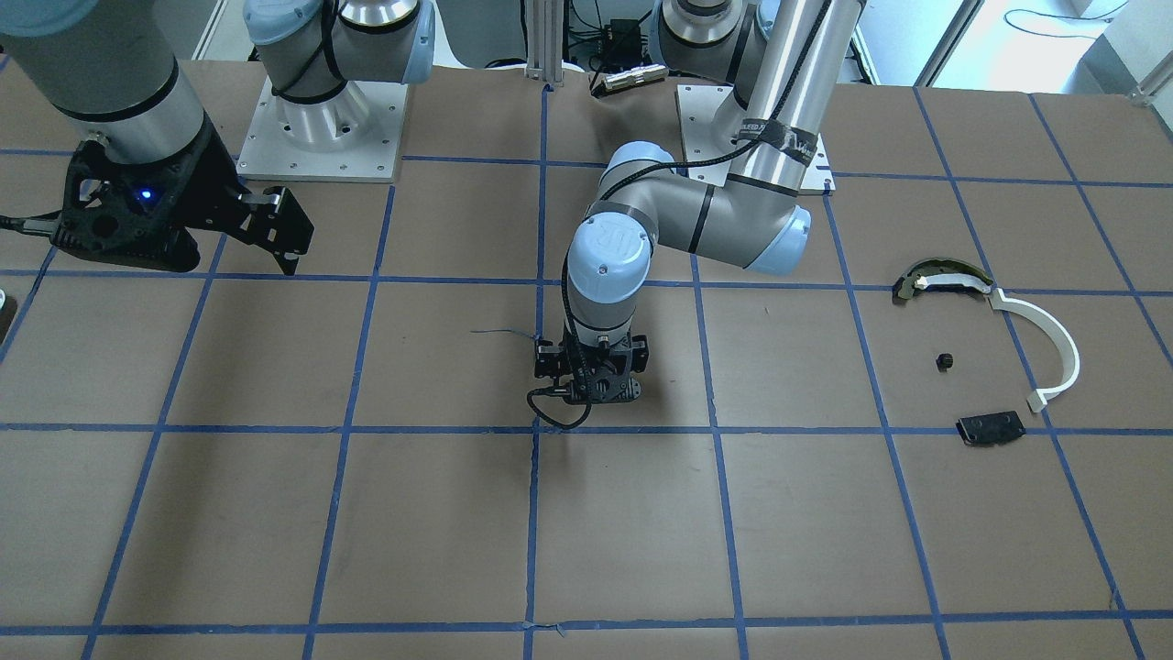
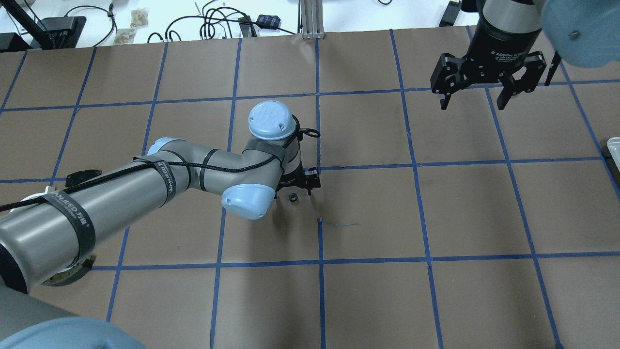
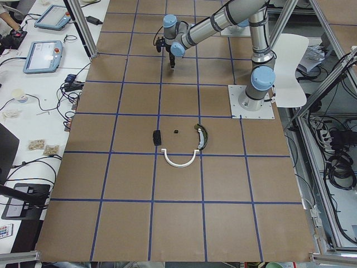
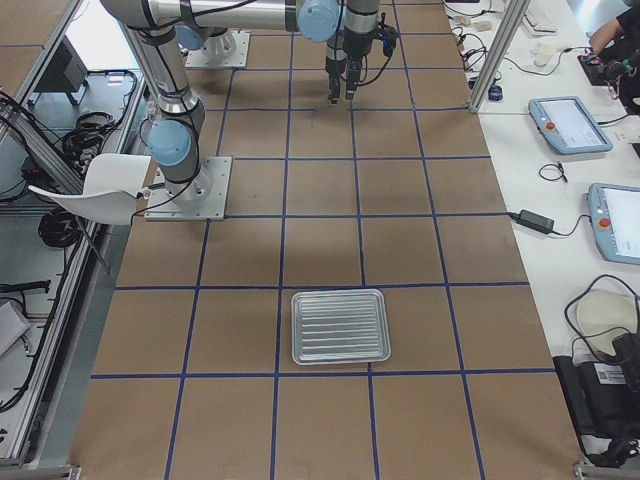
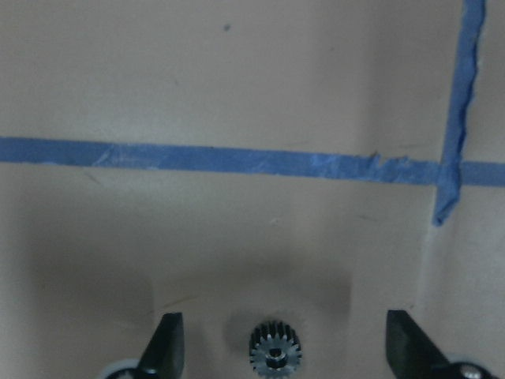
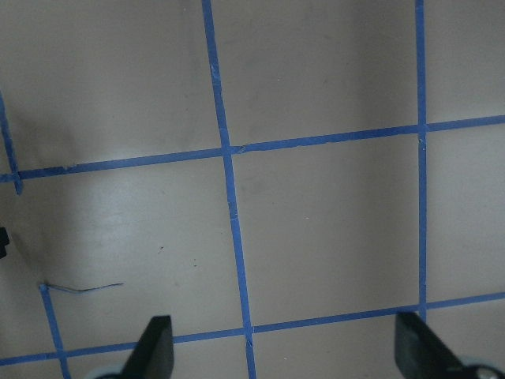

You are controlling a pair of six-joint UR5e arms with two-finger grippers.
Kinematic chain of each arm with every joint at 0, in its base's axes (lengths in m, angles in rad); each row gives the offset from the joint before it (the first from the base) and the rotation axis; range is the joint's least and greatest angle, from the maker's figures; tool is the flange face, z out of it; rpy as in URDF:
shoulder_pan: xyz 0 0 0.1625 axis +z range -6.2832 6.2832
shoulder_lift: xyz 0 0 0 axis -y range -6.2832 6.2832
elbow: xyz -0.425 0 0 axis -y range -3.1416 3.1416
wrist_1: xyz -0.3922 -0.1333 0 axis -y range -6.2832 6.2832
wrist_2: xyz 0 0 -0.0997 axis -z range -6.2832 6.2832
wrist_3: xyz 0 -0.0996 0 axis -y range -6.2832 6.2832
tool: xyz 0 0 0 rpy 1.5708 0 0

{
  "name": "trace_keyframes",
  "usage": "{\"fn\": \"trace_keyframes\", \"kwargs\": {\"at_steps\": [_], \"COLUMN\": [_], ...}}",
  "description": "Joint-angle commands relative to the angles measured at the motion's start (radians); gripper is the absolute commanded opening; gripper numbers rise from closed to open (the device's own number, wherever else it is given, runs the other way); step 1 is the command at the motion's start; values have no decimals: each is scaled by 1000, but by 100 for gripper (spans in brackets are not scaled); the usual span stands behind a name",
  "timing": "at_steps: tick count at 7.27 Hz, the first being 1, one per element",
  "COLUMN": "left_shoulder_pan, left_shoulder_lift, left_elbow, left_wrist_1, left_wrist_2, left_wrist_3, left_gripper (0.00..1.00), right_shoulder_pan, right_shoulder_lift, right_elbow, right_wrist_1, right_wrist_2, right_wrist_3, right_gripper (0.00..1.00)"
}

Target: Place bearing gear from tray to pile

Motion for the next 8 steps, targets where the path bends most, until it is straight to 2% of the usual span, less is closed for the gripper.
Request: {"fn": "trace_keyframes", "kwargs": {"at_steps": [1, 2, 3, 4, 6, 8], "left_shoulder_pan": [1, 4, 4, 4, 27, 146], "left_shoulder_lift": [-6, -8, -8, -4, 29, 90], "left_elbow": [-2, 1, 1, 4, 17, 28], "left_wrist_1": [-6, -6, -9, -9, -56, -166], "left_wrist_2": [20, 14, 12, 12, 14, 24], "left_wrist_3": [-1, 9, 7, 9, 12, 179], "left_gripper": [64, 32, 8, 0, 0, 0], "right_shoulder_pan": [-2, 0, 3, 3, 5, 5], "right_shoulder_lift": [-11, -18, -23, -28, -44, -70], "right_elbow": [0, 2, 2, 5, 23, 64], "right_wrist_1": [4, 9, 38, 44, 46, 50], "right_wrist_2": [1, 2, 2, 4, 106, 98], "right_wrist_3": [-13, -12, -13, -13, -16, -12], "right_gripper": [100, 100, 100, 100, 100, 100]}}
